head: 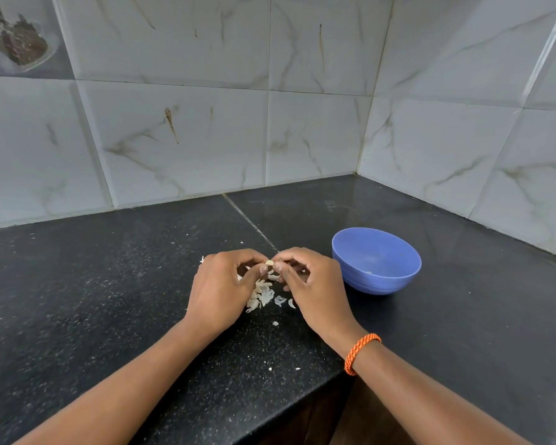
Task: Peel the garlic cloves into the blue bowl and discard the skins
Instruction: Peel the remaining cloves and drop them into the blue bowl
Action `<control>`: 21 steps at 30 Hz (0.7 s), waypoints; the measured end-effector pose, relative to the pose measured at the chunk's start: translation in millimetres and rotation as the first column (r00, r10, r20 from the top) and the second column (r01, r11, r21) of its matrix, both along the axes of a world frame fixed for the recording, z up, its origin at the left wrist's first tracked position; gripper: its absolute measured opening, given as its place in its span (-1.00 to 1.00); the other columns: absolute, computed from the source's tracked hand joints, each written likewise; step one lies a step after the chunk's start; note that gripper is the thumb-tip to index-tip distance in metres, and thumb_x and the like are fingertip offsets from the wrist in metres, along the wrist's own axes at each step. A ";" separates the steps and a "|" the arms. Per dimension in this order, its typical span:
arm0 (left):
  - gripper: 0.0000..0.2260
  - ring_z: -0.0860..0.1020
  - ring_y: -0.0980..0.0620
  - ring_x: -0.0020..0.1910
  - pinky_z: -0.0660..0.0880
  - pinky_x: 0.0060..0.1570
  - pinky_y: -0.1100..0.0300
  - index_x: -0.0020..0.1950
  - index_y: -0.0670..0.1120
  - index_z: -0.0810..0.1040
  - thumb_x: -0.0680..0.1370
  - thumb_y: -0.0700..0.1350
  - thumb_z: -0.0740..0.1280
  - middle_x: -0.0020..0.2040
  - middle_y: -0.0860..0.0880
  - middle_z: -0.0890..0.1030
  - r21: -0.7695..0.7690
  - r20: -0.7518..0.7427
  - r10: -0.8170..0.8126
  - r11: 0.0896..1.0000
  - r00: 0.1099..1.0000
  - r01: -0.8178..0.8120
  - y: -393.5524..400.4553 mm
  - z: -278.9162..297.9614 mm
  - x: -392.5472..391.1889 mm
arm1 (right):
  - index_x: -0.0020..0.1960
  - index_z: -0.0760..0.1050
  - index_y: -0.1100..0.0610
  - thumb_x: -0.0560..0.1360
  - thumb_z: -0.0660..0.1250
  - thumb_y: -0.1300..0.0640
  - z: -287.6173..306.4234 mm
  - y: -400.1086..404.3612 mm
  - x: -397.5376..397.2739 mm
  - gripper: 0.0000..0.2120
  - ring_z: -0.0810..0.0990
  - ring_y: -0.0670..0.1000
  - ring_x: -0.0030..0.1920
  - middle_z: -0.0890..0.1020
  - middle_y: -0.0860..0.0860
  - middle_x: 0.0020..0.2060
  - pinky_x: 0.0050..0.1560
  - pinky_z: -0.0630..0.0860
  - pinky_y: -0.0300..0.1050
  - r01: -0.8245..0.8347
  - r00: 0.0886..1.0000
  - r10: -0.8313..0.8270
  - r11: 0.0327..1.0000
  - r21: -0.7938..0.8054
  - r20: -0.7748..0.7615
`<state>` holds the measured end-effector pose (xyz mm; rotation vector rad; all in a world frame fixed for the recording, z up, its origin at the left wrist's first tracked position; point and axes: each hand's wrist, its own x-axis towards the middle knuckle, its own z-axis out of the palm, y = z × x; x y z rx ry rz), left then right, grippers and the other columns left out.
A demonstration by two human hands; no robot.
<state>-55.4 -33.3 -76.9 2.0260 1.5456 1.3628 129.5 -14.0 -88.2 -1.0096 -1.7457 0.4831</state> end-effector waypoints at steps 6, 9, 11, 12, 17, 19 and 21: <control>-0.85 0.68 0.19 -0.24 0.64 -0.16 0.04 -0.01 0.17 0.76 0.65 -0.08 0.46 -0.21 0.36 0.69 0.020 -0.032 0.005 1.000 0.999 -0.004 -7.3 3.0 5.2 | 0.19 0.76 0.06 0.59 0.50 0.20 2.7 -4.2 0.0 -0.81 0.74 -0.14 -0.03 0.77 -0.14 0.00 -0.01 0.68 -0.20 0.035 0.999 -0.034 0.999 0.041 -0.013; -0.87 0.68 0.12 -0.33 0.64 -0.20 0.00 -0.02 0.18 0.75 0.63 -0.05 0.45 -0.25 0.34 0.68 0.009 -0.042 0.025 1.000 0.999 -0.024 -9.3 4.0 6.3 | 0.13 0.76 0.08 0.57 0.52 0.20 4.0 -5.8 -2.0 -0.85 0.72 -0.16 -0.03 0.76 -0.13 -0.04 -0.04 0.64 -0.29 0.054 0.997 -0.059 0.993 0.105 0.045; -0.88 0.66 0.16 -0.35 0.64 -0.20 0.01 -0.01 0.20 0.74 0.62 -0.04 0.46 -0.26 0.35 0.66 0.008 -0.059 0.056 0.998 0.997 -0.055 -10.4 4.9 6.4 | 0.11 0.74 0.09 0.58 0.52 0.20 3.0 -5.9 -3.6 -0.87 0.71 -0.13 -0.05 0.74 -0.11 -0.06 -0.07 0.66 -0.22 0.056 0.996 -0.065 0.990 0.127 0.067; -0.88 0.65 0.18 -0.33 0.64 -0.19 0.03 -0.01 0.21 0.74 0.61 -0.03 0.46 -0.24 0.36 0.67 0.017 -0.074 0.075 0.997 0.994 -0.074 -11.1 5.4 6.8 | 0.11 0.74 0.09 0.58 0.52 0.19 2.7 -5.9 -4.0 -0.88 0.71 -0.13 -0.07 0.73 -0.10 -0.06 -0.09 0.66 -0.20 0.057 0.995 -0.066 0.990 0.131 0.073; -0.88 0.64 0.19 -0.27 0.63 -0.16 0.05 -0.02 0.23 0.74 0.60 0.00 0.45 -0.17 0.31 0.71 0.047 -0.102 0.150 0.988 0.983 -0.146 -13.0 6.6 7.3 | 0.06 0.70 0.06 0.60 0.51 0.12 2.2 -7.0 -4.9 -0.94 0.68 -0.10 -0.11 0.70 -0.12 -0.10 -0.14 0.65 -0.15 0.084 0.988 -0.100 0.986 0.142 0.114; -0.89 0.66 0.21 -0.23 0.64 -0.13 0.06 0.00 0.23 0.74 0.59 0.02 0.45 -0.17 0.31 0.71 0.050 -0.092 0.178 0.983 0.980 -0.174 -13.7 6.8 7.1 | 0.05 0.68 0.05 0.61 0.50 0.11 1.9 -7.3 -5.5 -0.96 0.68 -0.09 -0.12 0.69 -0.12 -0.10 -0.14 0.65 -0.10 0.078 0.988 -0.096 0.986 0.144 0.122; -0.89 0.68 0.23 -0.16 0.65 -0.10 0.07 0.00 0.22 0.75 0.59 0.01 0.46 -0.14 0.31 0.72 0.064 -0.068 0.187 0.981 0.980 -0.183 -13.0 6.2 6.8 | 0.04 0.67 0.04 0.61 0.49 0.11 0.8 -7.1 -6.0 -0.96 0.67 -0.06 -0.13 0.68 -0.12 -0.11 -0.16 0.64 -0.04 0.068 0.989 -0.086 0.988 0.139 0.123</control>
